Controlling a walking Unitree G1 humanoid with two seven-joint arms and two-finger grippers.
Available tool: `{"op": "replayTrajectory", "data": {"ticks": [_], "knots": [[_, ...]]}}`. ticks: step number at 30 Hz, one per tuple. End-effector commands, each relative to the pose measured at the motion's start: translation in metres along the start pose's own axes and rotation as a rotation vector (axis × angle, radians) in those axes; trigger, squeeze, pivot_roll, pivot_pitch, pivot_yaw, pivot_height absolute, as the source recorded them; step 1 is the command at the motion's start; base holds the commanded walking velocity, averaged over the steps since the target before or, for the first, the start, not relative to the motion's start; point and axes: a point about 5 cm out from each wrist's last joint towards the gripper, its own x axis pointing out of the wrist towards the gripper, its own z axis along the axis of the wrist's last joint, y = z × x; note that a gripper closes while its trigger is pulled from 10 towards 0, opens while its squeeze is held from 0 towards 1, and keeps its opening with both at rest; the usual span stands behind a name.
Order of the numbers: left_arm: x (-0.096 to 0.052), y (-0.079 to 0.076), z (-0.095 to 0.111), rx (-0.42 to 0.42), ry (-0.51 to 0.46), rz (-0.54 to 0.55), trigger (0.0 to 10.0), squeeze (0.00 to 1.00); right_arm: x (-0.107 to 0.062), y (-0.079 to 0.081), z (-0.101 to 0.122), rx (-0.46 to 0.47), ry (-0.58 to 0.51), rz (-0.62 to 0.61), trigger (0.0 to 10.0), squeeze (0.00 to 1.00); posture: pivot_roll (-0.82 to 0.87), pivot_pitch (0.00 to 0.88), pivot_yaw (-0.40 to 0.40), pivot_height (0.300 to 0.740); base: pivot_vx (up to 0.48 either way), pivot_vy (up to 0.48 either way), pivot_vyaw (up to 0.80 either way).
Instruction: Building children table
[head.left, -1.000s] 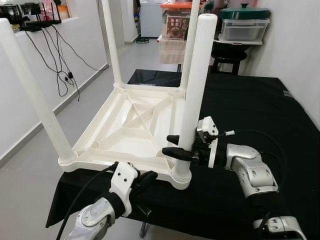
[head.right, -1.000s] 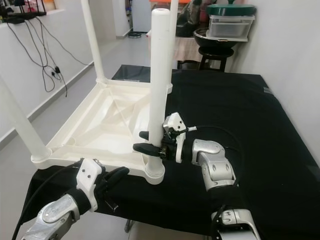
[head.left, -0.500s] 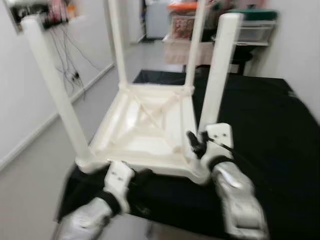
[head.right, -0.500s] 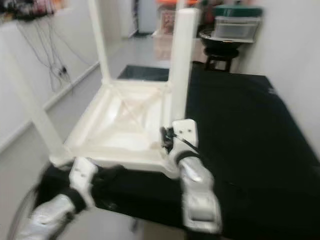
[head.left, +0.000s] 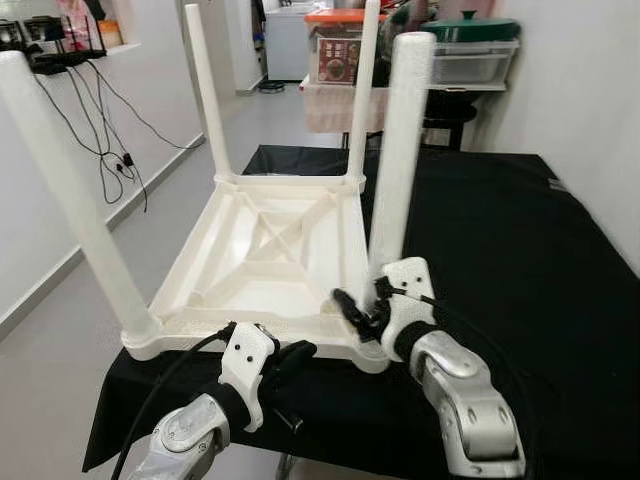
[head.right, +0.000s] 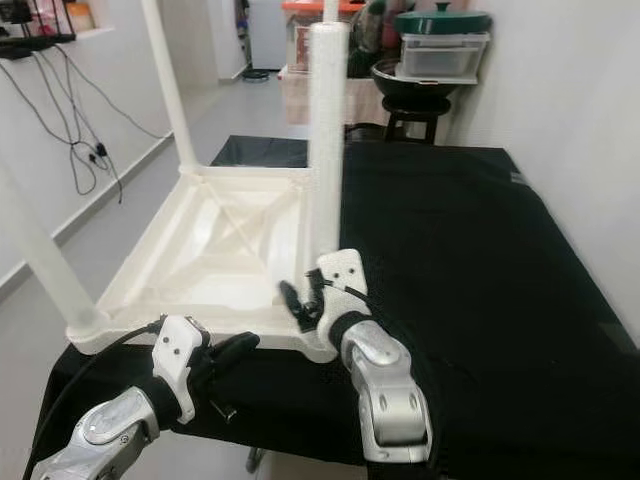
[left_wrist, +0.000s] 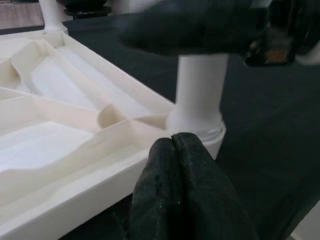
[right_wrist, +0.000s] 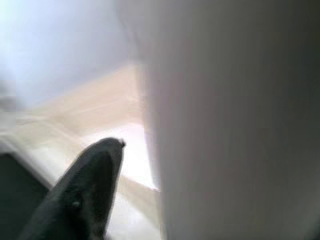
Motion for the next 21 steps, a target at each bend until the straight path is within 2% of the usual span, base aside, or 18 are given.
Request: {"op": "replayTrajectory", "data": {"ticks": [1,2,3,4,5,7,8,10,14,15,21], "knots": [[0.0,0.001,-0.001,-0.012,0.003,0.0,10.0,0.0,0.007,0.011,0.007,-0.042,-0.044,0.205,10.0,1.0,-0.03,0.0,-0.031,0.74,0.0,0.0,0.0],[0.0,0.001,-0.001,-0.012,0.003,0.0,10.0,0.0,0.007,0.011,0.007,-0.042,-0.044,0.205,10.0,1.0,-0.03,0.0,-0.031,0.74,0.0,0.0,0.0],[0.0,0.001,-0.001,-0.011,0.003,0.002,10.0,0.0,0.008,0.005,0.009,-0.074,-0.051,0.279,10.0,0.59,-0.03,0.0,-0.03,0.74,0.0,0.0,0.0],[0.0,0.001,-0.001,-0.011,0.003,0.003,10.0,0.0,0.007,0.0,0.01,-0.078,-0.049,0.348,10.0,0.0,-0.03,0.0,-0.03,0.74,0.0,0.0,0.0],[0.0,0.001,-0.001,-0.011,0.003,0.003,10.0,0.0,0.007,0.0,0.01,-0.078,-0.049,0.348,10.0,0.0,-0.03,0.0,-0.03,0.74,0.0,0.0,0.0],[0.0,0.001,-0.002,-0.011,0.003,0.002,10.0,0.0,0.008,-0.015,0.014,-0.098,-0.035,0.433,10.0,0.0,-0.03,0.0,-0.03,0.74,0.0,0.0,0.0],[0.0,0.001,-0.002,-0.011,0.003,0.002,10.0,0.0,0.008,-0.015,0.014,-0.098,-0.035,0.433,10.0,0.0,-0.03,0.0,-0.03,0.74,0.0,0.0,0.0],[0.001,0.0,-0.002,-0.011,0.003,0.001,10.0,0.0,0.008,-0.025,0.017,-0.071,-0.031,0.544,10.0,0.0,-0.02,0.0,-0.035,0.74,0.0,0.0,0.0],[0.001,0.0,-0.002,-0.011,0.003,0.0,10.0,0.0,0.007,-0.029,0.014,-0.06,-0.008,0.63,10.0,0.0,-0.01,0.0,-0.037,0.74,0.0,0.0,0.0],[0.002,0.0,-0.002,-0.009,0.003,0.001,10.0,0.0,0.008,-0.032,0.01,-0.043,0.007,0.665,0.0,0.0,-0.01,0.0,-0.039,0.74,0.0,0.0,0.0],[0.002,-0.001,-0.002,-0.009,0.002,0.003,10.0,0.0,0.009,-0.038,0.007,-0.033,0.018,0.706,0.0,0.0,-0.01,0.0,-0.04,0.74,0.0,0.0,0.0]]}}
